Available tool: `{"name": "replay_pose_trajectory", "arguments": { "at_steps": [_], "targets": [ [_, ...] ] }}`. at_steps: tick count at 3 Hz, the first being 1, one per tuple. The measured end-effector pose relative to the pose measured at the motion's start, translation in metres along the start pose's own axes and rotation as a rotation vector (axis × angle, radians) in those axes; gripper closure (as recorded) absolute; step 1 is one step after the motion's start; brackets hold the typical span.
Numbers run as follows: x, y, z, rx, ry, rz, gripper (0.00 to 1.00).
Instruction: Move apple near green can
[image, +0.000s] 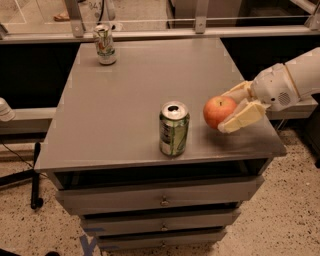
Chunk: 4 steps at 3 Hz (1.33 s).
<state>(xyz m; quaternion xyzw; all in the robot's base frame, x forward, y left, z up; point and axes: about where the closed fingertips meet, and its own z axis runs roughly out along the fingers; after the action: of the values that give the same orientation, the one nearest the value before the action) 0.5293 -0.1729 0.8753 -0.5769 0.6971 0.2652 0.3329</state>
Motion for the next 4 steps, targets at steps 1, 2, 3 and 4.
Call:
{"name": "replay_pose_trajectory", "arguments": {
  "at_steps": [1,2,3,4],
  "targets": [
    [-0.009,0.018,0.014,-0.036,0.024,-0.029,1.00],
    [-0.017,0.031,0.027,-0.046,0.094,-0.045,1.00],
    [-0.015,0.027,0.036,-0.057,0.082,-0.042,1.00],
    [-0.006,0.029,0.046,-0.069,0.059,-0.015,1.00]
  ]
}}
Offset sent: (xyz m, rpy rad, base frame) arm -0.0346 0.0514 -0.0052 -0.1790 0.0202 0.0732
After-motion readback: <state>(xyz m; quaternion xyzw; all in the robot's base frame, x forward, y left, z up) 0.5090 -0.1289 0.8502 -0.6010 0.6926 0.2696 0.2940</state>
